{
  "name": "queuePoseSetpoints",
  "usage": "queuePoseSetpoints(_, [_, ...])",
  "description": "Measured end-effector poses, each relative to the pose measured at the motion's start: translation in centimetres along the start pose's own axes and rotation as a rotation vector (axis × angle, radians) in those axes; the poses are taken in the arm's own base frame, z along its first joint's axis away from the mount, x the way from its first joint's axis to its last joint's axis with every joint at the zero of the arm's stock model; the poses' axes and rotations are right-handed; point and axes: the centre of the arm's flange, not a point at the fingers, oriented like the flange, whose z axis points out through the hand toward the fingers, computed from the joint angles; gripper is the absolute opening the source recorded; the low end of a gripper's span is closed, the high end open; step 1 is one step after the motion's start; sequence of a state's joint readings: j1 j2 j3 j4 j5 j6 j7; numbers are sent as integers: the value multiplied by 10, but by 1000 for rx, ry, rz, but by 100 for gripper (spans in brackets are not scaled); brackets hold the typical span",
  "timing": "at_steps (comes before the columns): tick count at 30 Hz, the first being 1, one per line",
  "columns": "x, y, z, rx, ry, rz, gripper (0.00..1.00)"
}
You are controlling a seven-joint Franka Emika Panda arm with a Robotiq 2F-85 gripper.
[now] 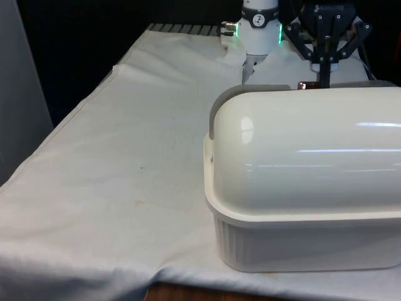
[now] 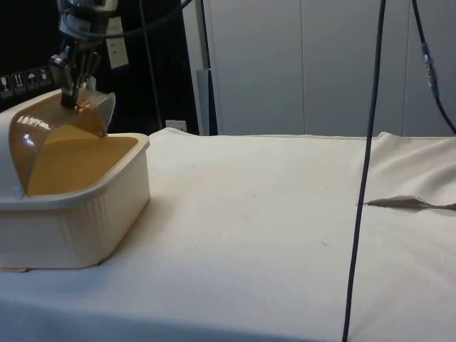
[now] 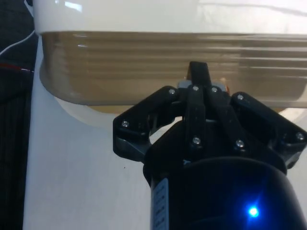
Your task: Open the lid, then close it.
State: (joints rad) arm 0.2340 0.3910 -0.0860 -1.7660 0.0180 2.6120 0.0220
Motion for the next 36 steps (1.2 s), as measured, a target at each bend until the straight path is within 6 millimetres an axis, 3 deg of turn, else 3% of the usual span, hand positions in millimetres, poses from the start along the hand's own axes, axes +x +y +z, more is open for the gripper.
queuePoseSetpoints(18, [-19,0,0,2,-60,2,0])
queuePoseSetpoints(36, [-43,1,14,1,-151,2,0])
